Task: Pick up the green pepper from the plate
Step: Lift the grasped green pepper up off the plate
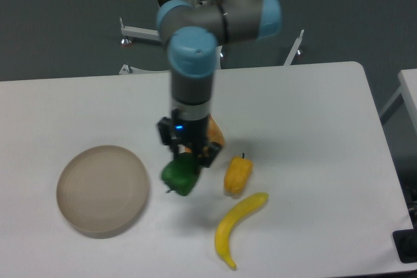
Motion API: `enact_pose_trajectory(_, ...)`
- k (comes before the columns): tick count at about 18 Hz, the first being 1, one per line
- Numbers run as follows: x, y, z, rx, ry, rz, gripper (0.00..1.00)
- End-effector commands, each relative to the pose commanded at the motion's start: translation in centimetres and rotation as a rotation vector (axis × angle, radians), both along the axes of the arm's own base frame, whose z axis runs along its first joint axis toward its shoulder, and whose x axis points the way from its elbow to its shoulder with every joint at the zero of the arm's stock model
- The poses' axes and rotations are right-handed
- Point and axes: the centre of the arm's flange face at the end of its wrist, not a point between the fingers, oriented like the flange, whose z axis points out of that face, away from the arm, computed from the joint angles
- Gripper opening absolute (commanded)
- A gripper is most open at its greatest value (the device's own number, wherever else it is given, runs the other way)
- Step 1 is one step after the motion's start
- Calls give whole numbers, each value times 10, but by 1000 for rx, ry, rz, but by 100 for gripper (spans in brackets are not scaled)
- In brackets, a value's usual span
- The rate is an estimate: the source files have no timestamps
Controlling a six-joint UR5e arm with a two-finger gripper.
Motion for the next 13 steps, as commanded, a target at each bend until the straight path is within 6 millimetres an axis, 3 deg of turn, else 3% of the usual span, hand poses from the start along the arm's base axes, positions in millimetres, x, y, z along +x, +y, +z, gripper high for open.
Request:
enact_pose_trajectory(2, -24, -6, -6, -30, 35, -5, 33)
enact_pose_trajectory(5, -42, -7, -6, -29, 43, 12, 33)
enact_pose_trajectory(13, -55, -13, -6, -29, 54, 28, 33)
